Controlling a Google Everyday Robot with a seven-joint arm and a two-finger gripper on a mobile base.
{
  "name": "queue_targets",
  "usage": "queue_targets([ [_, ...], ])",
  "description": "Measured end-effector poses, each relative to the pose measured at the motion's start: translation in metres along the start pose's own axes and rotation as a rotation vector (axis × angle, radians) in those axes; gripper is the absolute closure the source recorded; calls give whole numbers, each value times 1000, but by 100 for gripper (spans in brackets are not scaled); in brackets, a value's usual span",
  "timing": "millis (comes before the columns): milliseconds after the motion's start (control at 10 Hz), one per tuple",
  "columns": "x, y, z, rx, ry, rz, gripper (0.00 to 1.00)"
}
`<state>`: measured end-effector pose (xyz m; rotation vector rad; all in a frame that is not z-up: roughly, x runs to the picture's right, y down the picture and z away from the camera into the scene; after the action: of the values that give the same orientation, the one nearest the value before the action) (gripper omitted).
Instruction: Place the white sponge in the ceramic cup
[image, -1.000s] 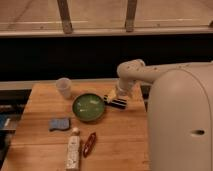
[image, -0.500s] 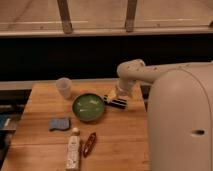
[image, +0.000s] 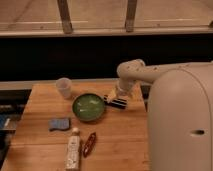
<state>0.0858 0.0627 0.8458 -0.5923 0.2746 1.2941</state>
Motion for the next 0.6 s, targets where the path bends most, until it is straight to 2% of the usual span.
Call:
queue_targets([
  [200,-2,-1,-9,19,15,-29,20],
  [300,-5,7,-15,23,19,-53,20],
  [400,-7,19,-20,23,17,-77,20],
  [600,-13,60,-30,11,2,-157,20],
])
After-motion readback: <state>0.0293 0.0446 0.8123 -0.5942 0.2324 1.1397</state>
